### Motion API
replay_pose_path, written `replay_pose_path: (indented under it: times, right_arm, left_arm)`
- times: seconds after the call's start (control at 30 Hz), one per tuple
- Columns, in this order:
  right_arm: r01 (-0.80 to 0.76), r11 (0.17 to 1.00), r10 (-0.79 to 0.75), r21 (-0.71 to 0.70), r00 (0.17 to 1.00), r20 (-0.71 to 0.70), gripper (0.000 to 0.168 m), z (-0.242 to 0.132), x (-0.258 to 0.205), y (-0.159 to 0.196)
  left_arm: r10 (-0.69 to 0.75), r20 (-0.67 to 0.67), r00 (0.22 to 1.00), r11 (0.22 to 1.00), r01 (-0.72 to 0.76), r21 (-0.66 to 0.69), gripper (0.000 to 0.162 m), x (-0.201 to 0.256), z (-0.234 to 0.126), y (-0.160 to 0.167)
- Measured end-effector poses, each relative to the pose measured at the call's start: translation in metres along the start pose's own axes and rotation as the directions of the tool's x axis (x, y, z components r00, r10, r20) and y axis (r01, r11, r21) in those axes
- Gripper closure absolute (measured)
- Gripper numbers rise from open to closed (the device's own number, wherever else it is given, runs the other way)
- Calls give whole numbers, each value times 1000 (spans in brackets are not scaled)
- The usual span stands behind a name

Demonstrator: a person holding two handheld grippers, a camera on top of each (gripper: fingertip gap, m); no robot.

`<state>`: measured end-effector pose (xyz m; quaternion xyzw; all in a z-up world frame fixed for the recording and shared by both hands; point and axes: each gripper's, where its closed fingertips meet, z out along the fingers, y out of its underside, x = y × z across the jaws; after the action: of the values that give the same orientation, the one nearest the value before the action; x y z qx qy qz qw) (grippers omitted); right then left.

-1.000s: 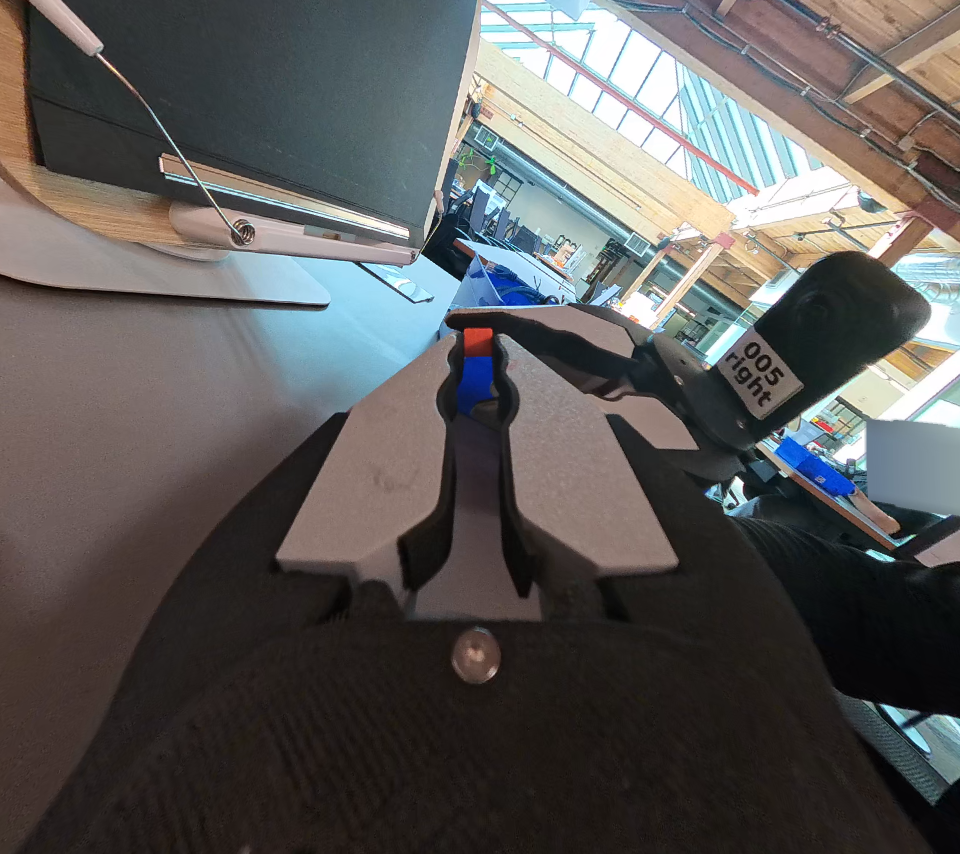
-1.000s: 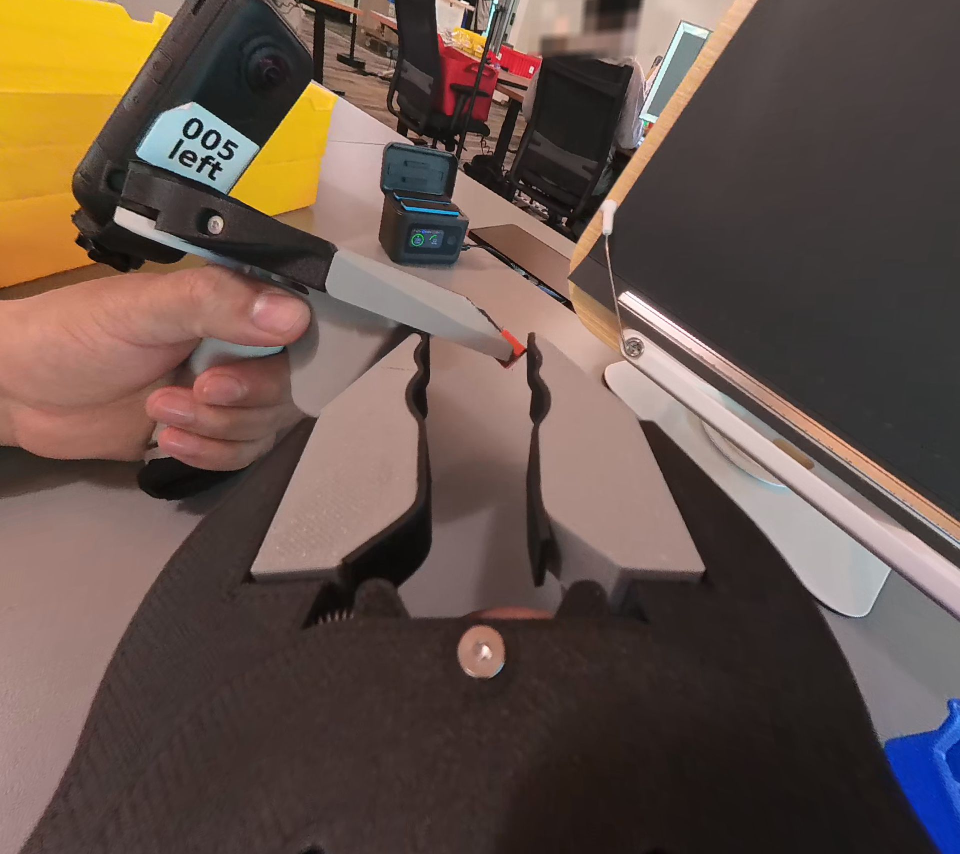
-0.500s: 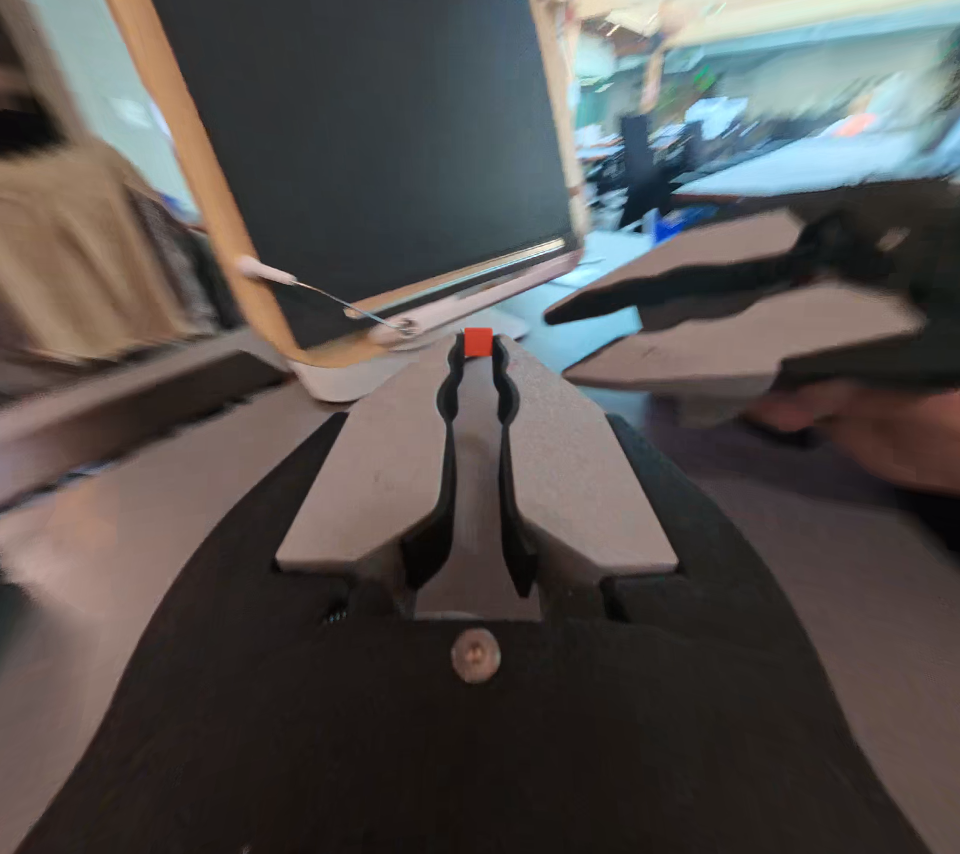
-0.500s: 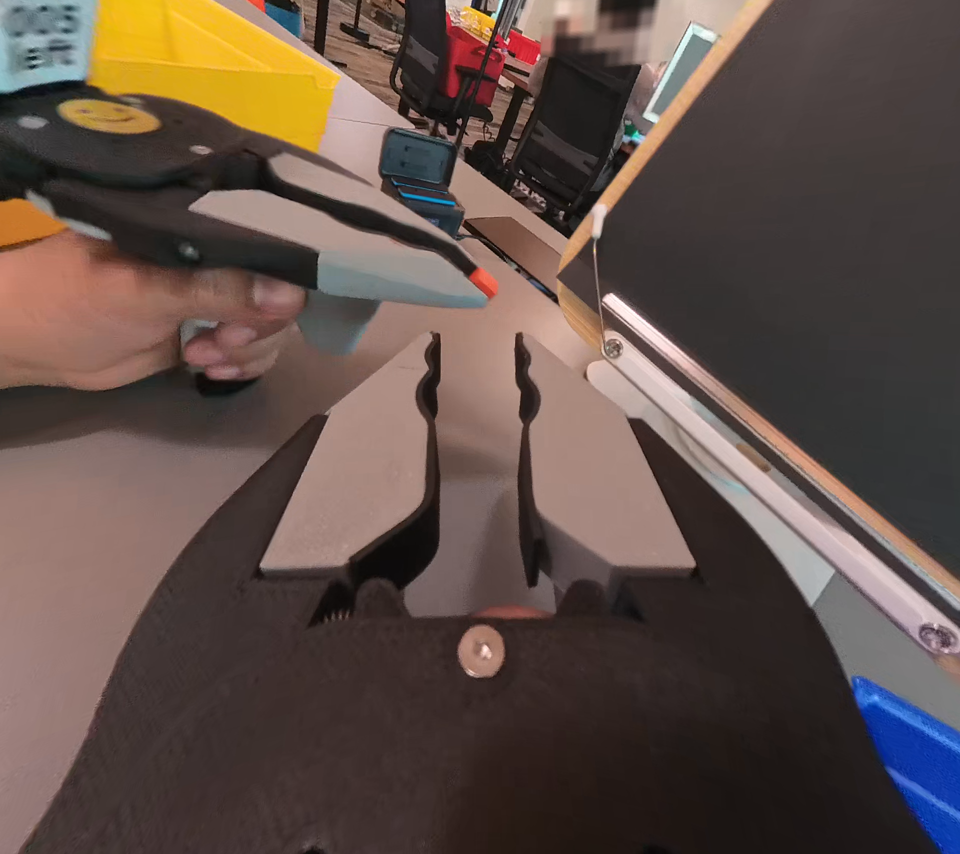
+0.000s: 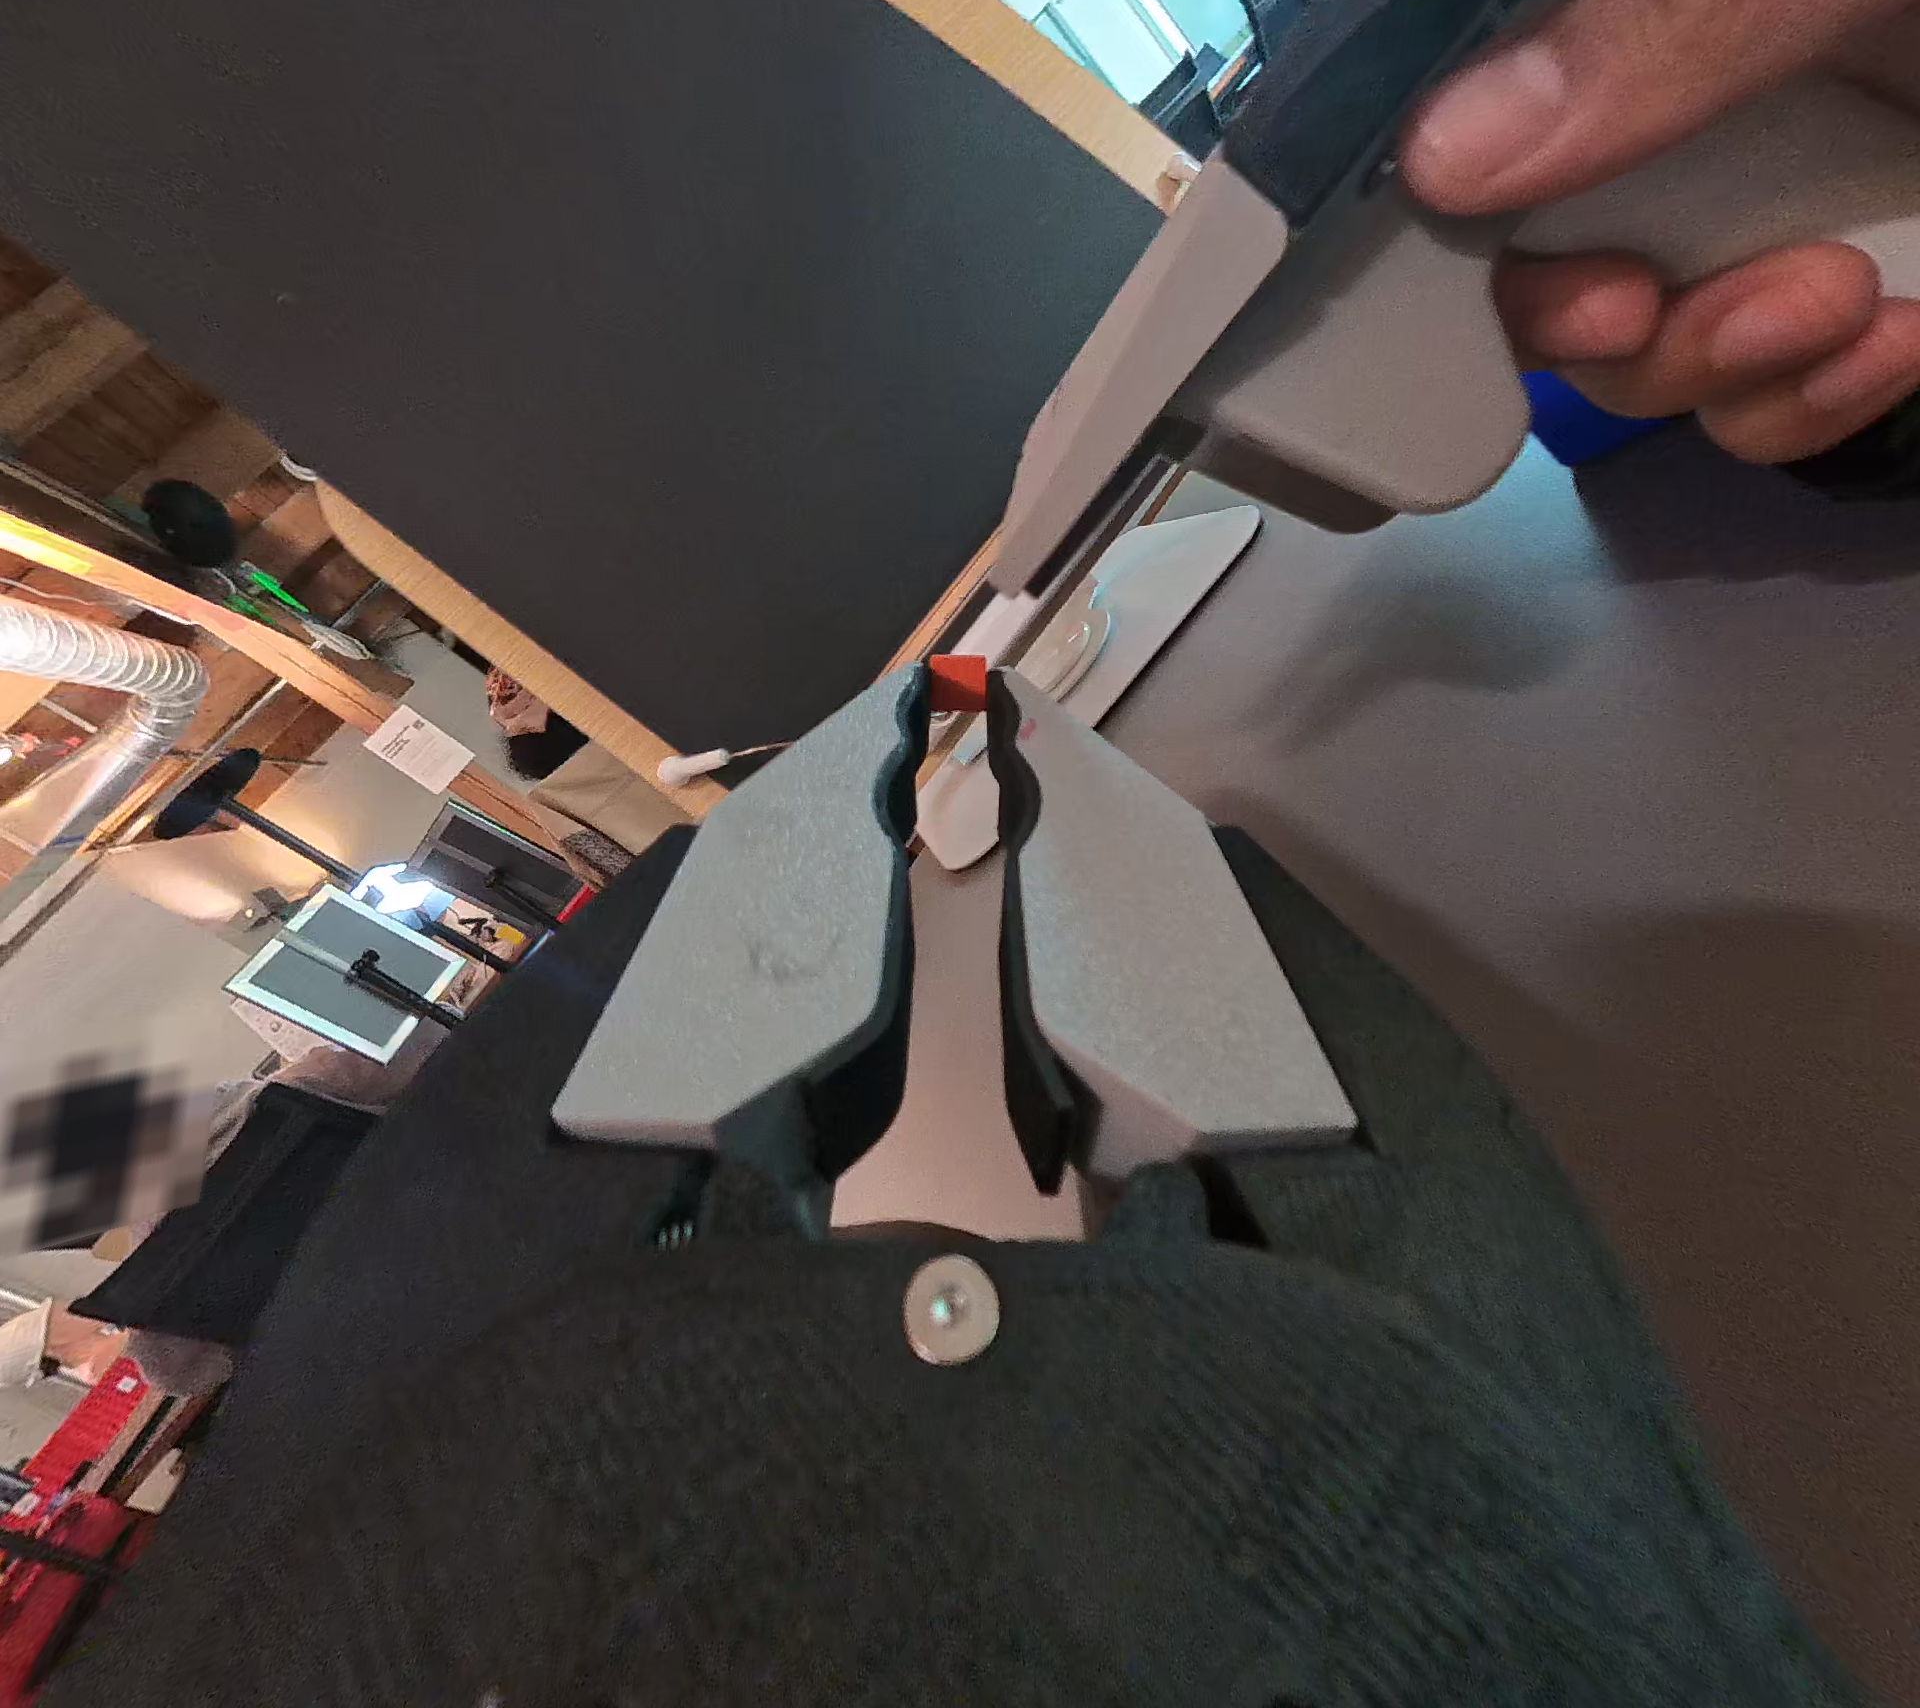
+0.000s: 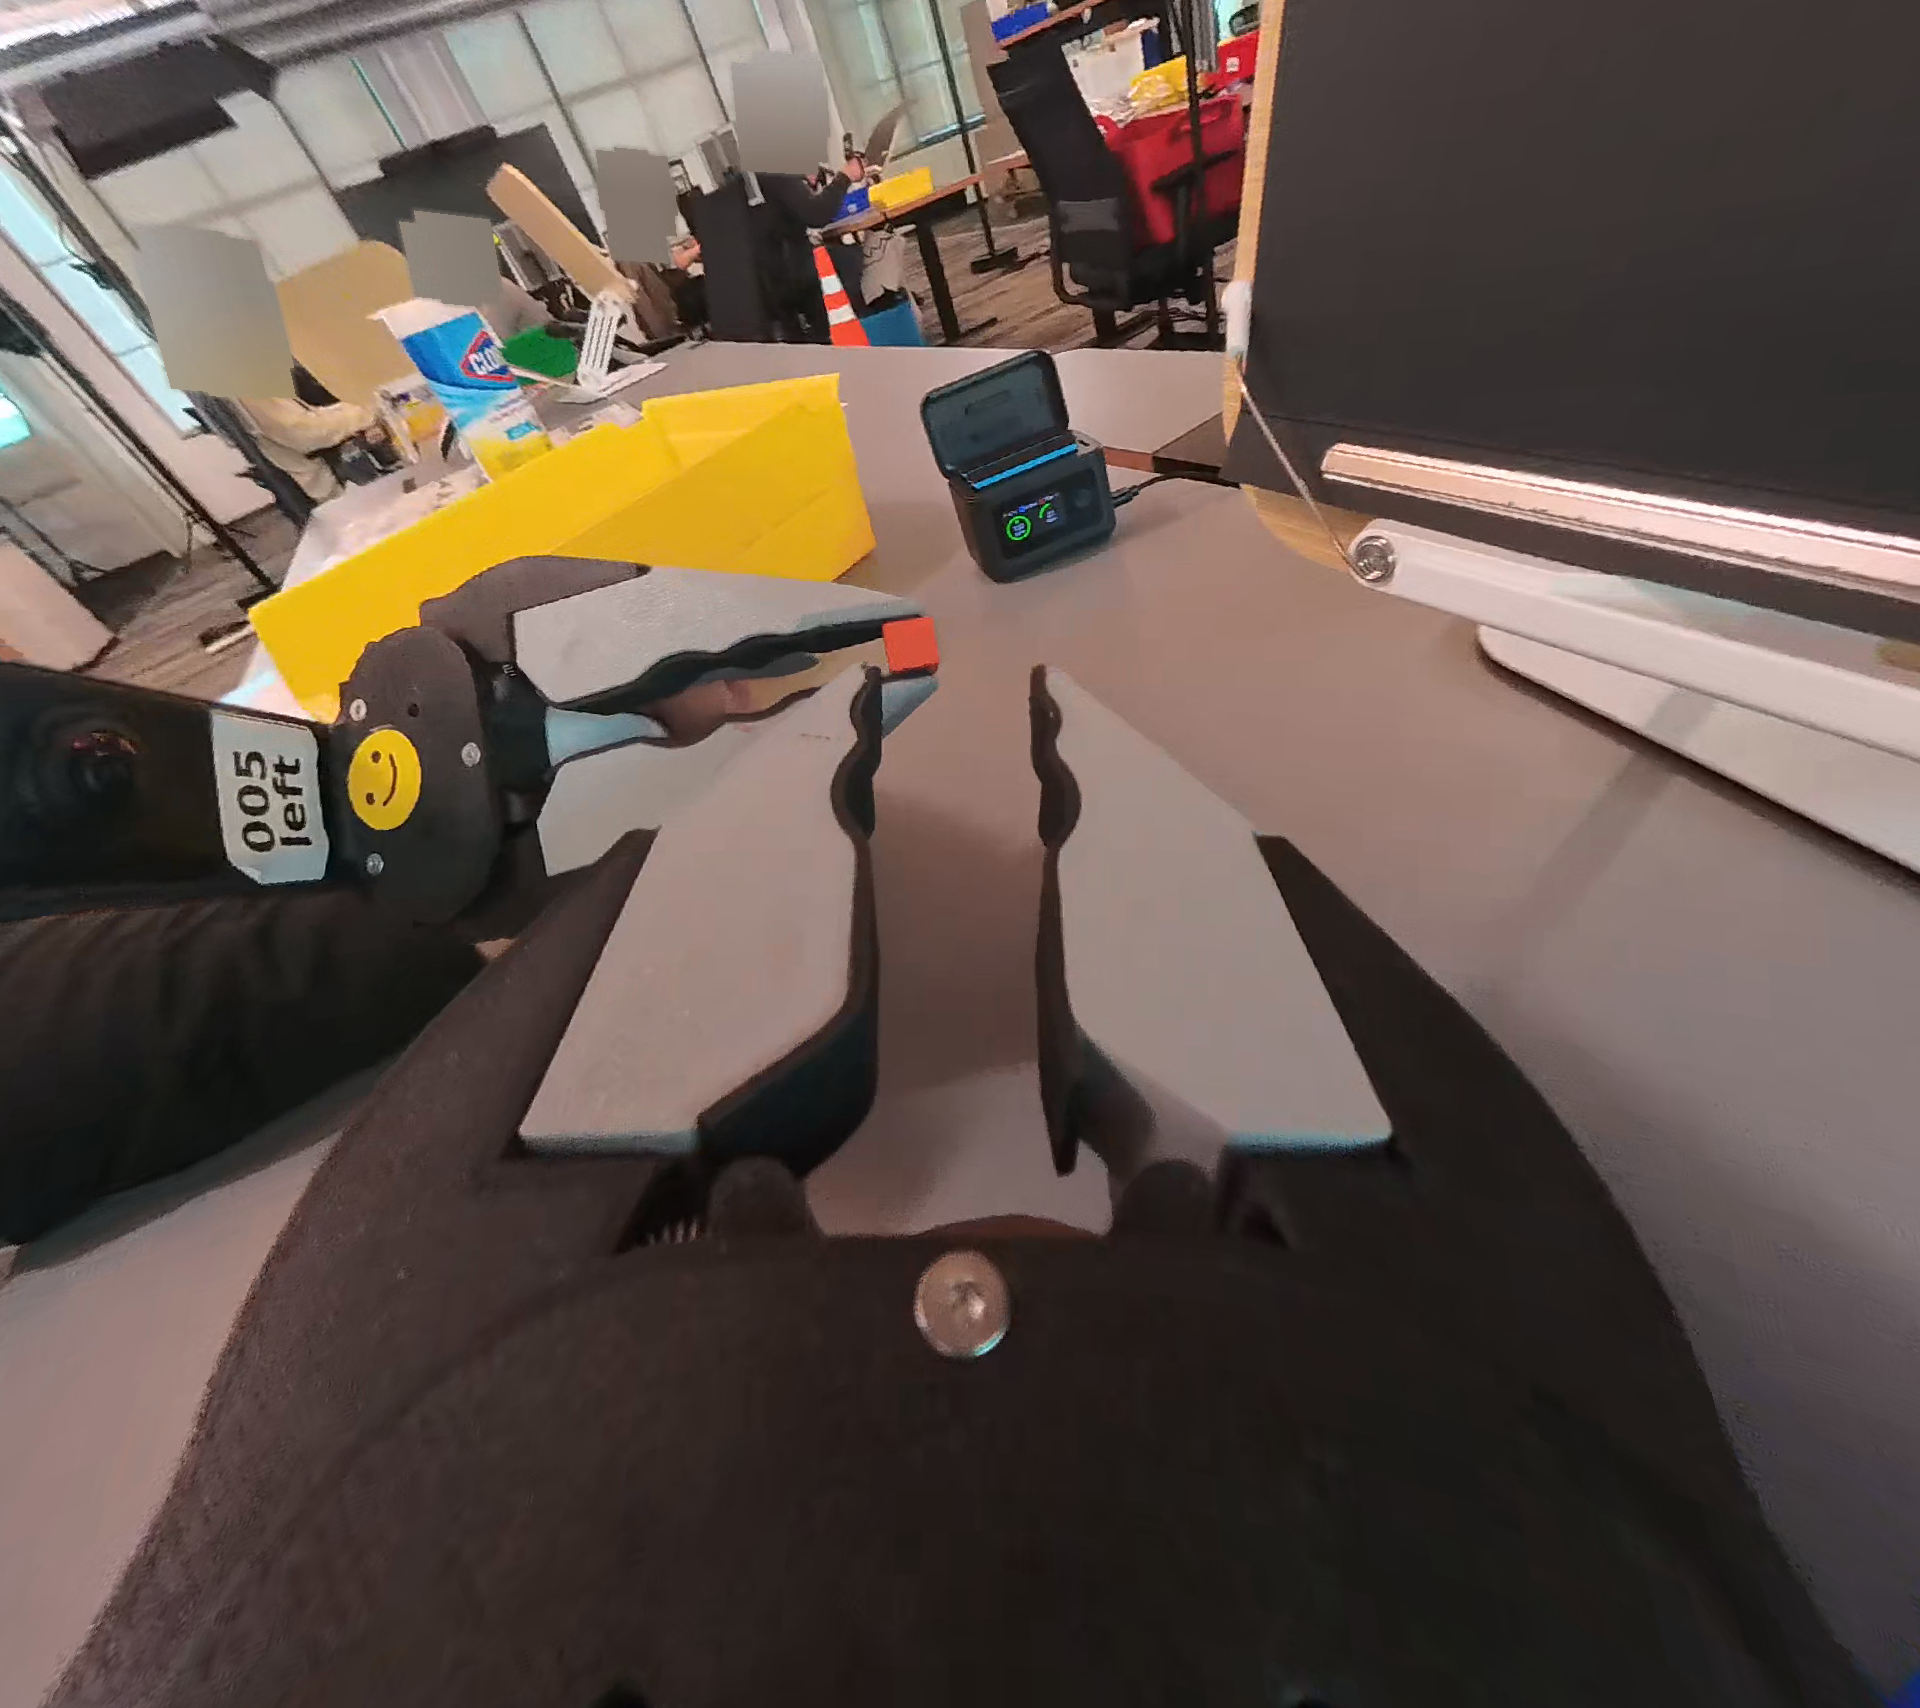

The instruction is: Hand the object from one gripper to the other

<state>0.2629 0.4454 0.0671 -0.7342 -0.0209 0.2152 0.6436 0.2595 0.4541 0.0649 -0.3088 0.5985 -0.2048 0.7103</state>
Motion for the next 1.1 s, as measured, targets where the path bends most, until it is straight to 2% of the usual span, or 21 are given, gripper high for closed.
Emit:
replay_pose_path:
  times: [0.17,0.27,0.67,0.9,1.1]
  right_arm:
    - [40,998,-39,-54,999,26,146,7,-7,10]
    - [101,992,-101,-80,995,10,158,9,-9,14]
    - [169,978,-175,-124,984,-38,161,9,-6,16]
    - [261,951,-279,-164,955,-102,161,9,-2,18]
    - [252,954,-270,-163,958,-96,161,8,-2,17]
  left_arm:
    - [51,-34,998,999,-51,10,154,12,1,-5]
    - [84,-38,996,996,-84,3,154,16,1,-6]
    - [75,-42,996,997,-75,1,154,18,3,-4]
    - [-6,-60,998,999,3,-43,153,21,5,2]
    - [-8,-49,999,999,6,-46,150,23,6,3]
